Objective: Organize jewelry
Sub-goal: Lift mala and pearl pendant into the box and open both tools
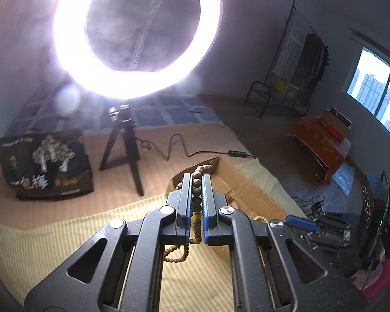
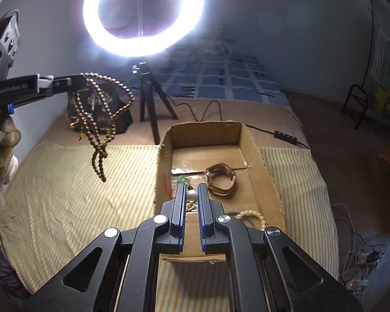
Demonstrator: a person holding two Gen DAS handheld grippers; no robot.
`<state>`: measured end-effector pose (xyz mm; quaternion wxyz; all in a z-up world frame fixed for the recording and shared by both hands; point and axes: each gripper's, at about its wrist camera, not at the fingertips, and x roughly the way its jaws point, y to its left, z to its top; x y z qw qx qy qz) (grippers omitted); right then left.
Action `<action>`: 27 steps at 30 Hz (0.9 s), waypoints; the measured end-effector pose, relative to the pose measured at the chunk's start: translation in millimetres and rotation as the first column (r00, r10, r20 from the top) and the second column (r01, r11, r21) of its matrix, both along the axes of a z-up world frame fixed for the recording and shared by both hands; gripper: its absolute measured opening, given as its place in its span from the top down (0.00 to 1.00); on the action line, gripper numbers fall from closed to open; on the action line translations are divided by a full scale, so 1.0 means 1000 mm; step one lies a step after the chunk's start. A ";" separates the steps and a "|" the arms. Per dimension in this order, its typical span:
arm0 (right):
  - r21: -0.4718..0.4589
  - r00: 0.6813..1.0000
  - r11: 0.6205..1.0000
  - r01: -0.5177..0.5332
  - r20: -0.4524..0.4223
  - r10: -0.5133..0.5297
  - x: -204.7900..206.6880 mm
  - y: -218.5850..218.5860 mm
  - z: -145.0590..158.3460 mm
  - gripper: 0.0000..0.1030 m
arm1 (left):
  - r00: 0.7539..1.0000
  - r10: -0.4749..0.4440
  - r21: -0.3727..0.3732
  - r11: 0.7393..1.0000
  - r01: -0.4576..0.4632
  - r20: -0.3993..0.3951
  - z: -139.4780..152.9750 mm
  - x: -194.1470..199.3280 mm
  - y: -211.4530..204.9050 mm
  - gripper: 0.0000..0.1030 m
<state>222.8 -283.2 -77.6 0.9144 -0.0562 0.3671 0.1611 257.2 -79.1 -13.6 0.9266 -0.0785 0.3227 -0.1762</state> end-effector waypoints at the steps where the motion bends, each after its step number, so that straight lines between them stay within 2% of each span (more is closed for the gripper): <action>1: 0.001 1.000 1.000 0.003 -0.002 -0.003 0.001 -0.002 -0.001 0.93 | 1.000 -0.005 0.003 1.000 0.005 0.004 0.000 0.002 -0.004 0.96; 14: 0.002 0.999 1.000 0.016 -0.039 -0.016 0.015 -0.013 -0.015 0.93 | 0.997 -0.064 0.023 0.998 0.063 0.034 0.003 0.045 -0.059 0.96; 27: -0.003 0.994 0.999 0.051 -0.100 -0.051 0.029 -0.025 -0.041 0.93 | 0.998 -0.045 0.059 0.997 0.047 -0.032 -0.044 0.075 -0.082 0.96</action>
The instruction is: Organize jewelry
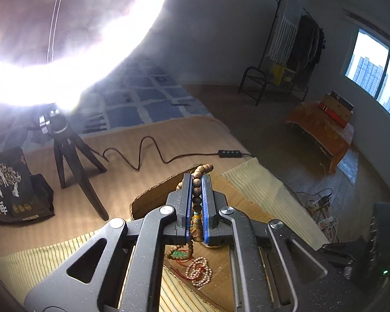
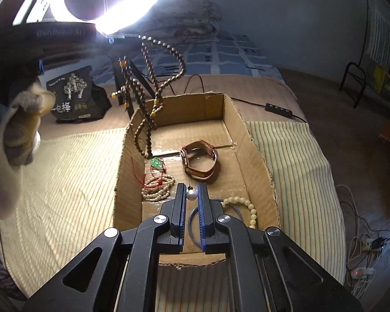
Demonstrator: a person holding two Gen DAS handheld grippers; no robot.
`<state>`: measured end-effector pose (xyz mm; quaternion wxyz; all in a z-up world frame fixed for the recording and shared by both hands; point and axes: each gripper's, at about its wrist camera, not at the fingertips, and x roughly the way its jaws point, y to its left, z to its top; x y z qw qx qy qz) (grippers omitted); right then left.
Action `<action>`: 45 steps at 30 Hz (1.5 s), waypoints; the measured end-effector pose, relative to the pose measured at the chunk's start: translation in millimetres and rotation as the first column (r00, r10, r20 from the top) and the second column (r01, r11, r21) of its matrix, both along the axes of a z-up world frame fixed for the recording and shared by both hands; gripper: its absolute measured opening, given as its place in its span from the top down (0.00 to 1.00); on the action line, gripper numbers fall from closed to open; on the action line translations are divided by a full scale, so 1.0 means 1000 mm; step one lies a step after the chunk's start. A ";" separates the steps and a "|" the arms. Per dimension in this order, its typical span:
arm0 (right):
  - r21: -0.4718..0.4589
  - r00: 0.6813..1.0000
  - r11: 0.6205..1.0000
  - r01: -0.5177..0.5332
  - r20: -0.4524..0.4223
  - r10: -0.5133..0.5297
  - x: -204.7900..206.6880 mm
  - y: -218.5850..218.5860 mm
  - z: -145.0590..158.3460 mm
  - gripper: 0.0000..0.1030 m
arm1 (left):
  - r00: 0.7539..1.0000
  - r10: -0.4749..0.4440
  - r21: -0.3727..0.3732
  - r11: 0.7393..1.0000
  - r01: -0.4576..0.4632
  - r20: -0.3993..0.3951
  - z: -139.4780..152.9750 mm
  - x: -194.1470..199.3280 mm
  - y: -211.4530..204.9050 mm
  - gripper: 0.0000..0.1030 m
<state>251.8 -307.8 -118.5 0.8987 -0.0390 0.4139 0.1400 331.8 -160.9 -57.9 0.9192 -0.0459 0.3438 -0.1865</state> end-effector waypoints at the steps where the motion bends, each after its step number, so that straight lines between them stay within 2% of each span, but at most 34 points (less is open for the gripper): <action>1: -0.001 1.000 1.000 0.002 -0.002 -0.002 0.001 0.000 -0.001 0.93 | 1.000 0.001 0.003 1.000 -0.001 -0.004 -0.003 0.000 0.000 0.96; 14: 0.006 1.000 1.000 0.007 -0.023 -0.007 0.006 0.002 -0.006 0.93 | 1.000 0.003 0.039 0.999 -0.002 -0.013 -0.009 0.003 -0.004 0.94; 15: 0.005 1.000 1.000 0.008 -0.025 -0.008 0.006 0.002 -0.007 0.93 | 1.000 0.004 0.046 0.999 -0.003 -0.013 -0.009 0.002 -0.005 0.81; 16: 0.002 1.000 1.000 0.009 -0.028 -0.009 0.006 0.002 -0.008 0.92 | 1.000 0.003 0.047 0.999 -0.003 -0.013 -0.009 0.002 -0.006 0.61; 17: -0.006 0.999 1.000 0.016 -0.031 -0.016 0.006 0.002 -0.010 0.88 | 1.000 0.002 0.041 0.999 -0.002 -0.010 -0.009 0.001 -0.005 0.55; 18: -0.012 0.999 1.000 0.021 -0.034 -0.021 0.007 0.002 -0.010 0.72 | 1.000 0.003 0.038 0.999 -0.003 -0.006 -0.009 0.000 -0.005 0.54; 19: -0.015 0.999 0.999 0.028 -0.035 -0.029 0.007 0.002 -0.010 0.49 | 1.000 0.003 0.039 0.999 -0.003 -0.008 -0.010 -0.001 -0.005 0.54; 21: -0.014 0.999 0.999 0.046 -0.015 -0.046 0.005 0.001 -0.009 0.31 | 1.000 0.004 0.044 0.999 -0.004 -0.012 -0.011 -0.002 -0.005 0.54; 33: -0.021 0.999 0.998 0.054 0.006 -0.053 -0.001 0.007 0.002 0.31 | 1.000 0.008 0.052 0.999 -0.008 -0.005 -0.005 -0.015 -0.002 0.54; 45: -0.036 0.996 0.997 0.064 0.068 -0.061 -0.023 0.014 0.029 0.31 | 0.999 0.013 0.053 0.999 -0.015 0.038 0.022 -0.048 0.008 0.54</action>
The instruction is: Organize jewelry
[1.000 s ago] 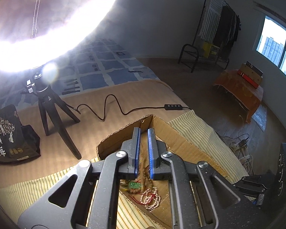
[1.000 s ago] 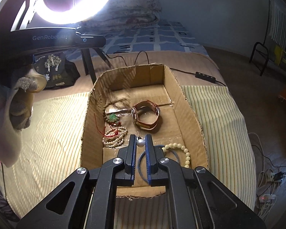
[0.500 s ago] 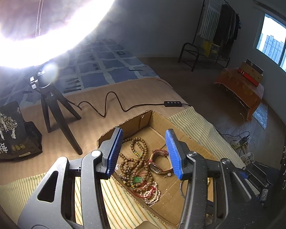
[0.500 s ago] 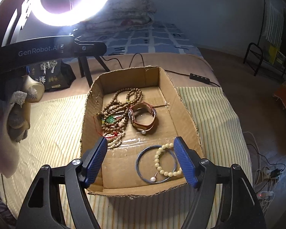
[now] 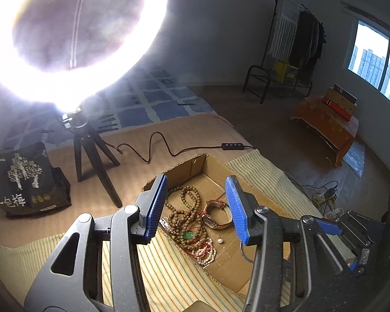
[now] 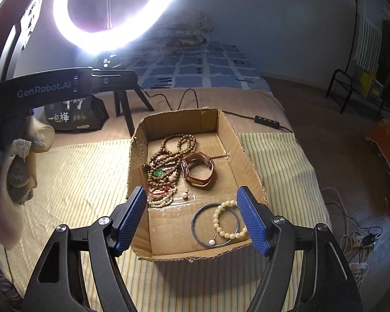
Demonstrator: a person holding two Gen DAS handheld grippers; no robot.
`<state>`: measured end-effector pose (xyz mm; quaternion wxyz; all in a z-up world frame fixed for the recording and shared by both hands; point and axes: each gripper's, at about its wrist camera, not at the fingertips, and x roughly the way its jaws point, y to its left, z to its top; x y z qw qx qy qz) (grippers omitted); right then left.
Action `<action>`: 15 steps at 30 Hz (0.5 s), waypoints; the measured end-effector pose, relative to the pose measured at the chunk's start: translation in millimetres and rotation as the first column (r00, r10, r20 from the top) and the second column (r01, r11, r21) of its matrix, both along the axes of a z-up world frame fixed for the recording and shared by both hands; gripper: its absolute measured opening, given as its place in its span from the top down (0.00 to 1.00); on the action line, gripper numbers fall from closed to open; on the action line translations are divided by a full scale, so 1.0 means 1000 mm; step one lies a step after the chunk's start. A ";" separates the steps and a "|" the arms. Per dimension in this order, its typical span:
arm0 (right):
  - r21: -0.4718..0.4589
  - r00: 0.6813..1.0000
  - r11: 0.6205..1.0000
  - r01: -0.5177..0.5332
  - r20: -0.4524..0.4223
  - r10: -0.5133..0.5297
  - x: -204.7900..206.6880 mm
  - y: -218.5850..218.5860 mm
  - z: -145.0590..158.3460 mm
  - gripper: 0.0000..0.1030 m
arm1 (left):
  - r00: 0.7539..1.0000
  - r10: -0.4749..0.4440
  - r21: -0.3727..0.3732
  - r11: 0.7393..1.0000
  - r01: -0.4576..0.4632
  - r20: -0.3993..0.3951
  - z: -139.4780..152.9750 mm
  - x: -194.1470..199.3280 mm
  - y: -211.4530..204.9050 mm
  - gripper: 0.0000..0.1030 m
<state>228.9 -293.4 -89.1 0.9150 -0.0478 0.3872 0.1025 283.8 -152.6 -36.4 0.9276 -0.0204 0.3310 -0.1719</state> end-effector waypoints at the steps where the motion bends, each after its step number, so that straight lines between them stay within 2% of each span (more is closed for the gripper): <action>1: -0.001 1.000 1.000 0.000 0.005 0.000 -0.003 0.001 0.003 0.31 | 1.000 0.002 0.000 1.000 -0.002 0.004 0.002 -0.003 0.001 0.54; 15: -0.039 0.995 0.999 0.008 0.101 -0.004 -0.044 0.012 0.042 0.31 | 0.996 0.021 -0.014 1.000 -0.020 0.088 0.042 -0.066 0.028 0.54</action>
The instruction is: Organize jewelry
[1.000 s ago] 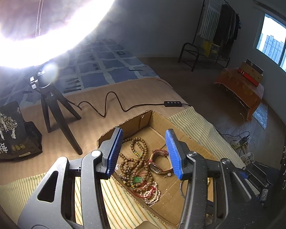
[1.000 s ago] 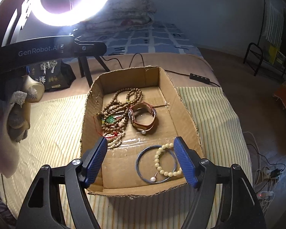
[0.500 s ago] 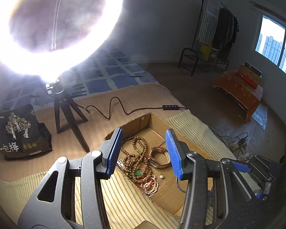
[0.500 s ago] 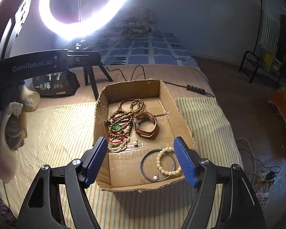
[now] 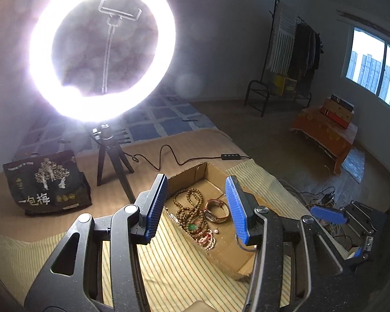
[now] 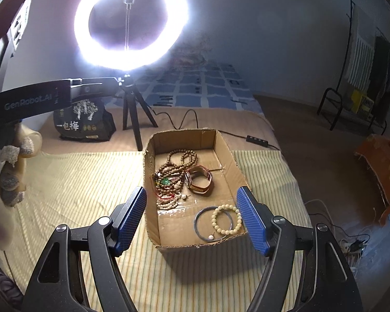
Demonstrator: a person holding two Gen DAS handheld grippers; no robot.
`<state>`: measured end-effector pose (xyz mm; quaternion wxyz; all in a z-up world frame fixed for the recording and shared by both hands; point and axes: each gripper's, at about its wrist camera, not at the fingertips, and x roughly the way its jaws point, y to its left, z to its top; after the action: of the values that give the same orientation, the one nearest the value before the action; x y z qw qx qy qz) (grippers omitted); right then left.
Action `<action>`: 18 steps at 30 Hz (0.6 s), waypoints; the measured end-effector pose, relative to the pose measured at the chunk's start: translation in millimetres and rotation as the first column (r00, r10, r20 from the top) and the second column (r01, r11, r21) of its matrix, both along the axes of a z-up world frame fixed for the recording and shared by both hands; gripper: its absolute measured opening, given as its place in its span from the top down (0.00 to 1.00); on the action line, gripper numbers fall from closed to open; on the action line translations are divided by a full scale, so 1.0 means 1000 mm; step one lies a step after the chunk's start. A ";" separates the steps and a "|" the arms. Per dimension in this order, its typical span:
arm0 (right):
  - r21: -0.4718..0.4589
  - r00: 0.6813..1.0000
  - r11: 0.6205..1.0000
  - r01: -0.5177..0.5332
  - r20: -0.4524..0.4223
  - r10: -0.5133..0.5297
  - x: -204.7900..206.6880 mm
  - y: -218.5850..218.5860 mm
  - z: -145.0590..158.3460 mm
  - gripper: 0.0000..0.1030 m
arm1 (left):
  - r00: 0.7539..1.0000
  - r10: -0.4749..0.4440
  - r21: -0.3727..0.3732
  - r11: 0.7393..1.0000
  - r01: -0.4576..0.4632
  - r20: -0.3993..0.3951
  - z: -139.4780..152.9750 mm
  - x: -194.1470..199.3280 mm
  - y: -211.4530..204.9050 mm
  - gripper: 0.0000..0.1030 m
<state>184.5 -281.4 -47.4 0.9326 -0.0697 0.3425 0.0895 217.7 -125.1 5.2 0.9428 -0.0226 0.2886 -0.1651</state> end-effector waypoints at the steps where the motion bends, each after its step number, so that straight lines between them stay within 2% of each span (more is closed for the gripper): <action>1: 0.000 1.000 1.000 0.001 0.005 -0.001 -0.003 0.002 0.002 0.31 | 1.000 0.001 -0.002 1.000 -0.001 0.003 0.002 -0.004 0.003 0.54; 14: 0.014 0.997 1.000 0.006 0.075 -0.007 -0.051 0.013 0.022 0.31 | 0.998 0.039 0.001 0.999 -0.039 0.045 0.019 -0.079 0.042 0.53; 16: 0.019 0.996 1.000 0.010 0.089 -0.011 -0.057 0.013 0.024 0.31 | 0.997 0.041 0.013 0.999 -0.042 0.059 0.020 -0.091 0.046 0.46; 18: 0.015 0.994 1.000 0.014 0.105 -0.015 -0.064 0.014 0.027 0.31 | 0.997 0.038 0.009 0.999 -0.038 0.064 0.021 -0.102 0.050 0.44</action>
<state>120.4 -267.0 -20.5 0.9504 -0.0651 0.2930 0.0814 115.7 -75.2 25.9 0.9547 -0.0180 0.2585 -0.1464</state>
